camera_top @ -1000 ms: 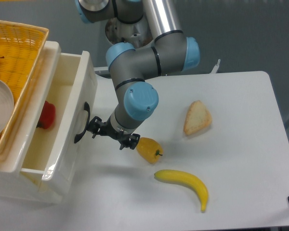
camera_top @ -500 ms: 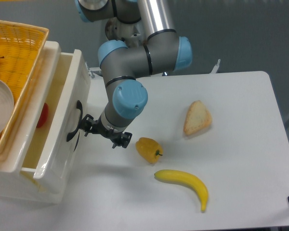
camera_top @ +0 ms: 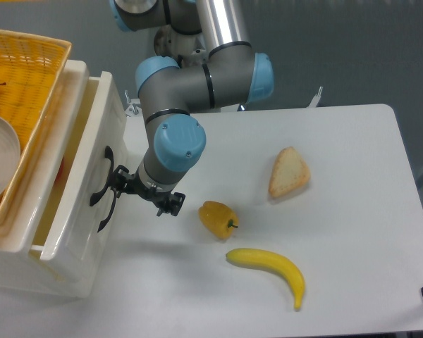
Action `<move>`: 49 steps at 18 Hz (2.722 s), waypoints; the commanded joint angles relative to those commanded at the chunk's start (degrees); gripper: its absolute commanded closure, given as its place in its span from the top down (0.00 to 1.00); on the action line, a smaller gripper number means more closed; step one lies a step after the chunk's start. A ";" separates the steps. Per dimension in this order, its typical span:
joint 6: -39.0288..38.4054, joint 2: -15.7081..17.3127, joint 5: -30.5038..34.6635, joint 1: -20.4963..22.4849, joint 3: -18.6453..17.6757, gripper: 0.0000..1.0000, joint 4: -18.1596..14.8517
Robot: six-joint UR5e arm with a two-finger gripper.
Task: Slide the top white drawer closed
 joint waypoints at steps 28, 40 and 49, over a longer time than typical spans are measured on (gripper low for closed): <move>0.09 0.09 -0.61 -0.70 -0.18 1.00 -0.18; 0.61 0.00 -0.79 -0.18 -0.09 1.00 0.17; 7.55 0.79 -0.18 4.83 1.32 1.00 0.88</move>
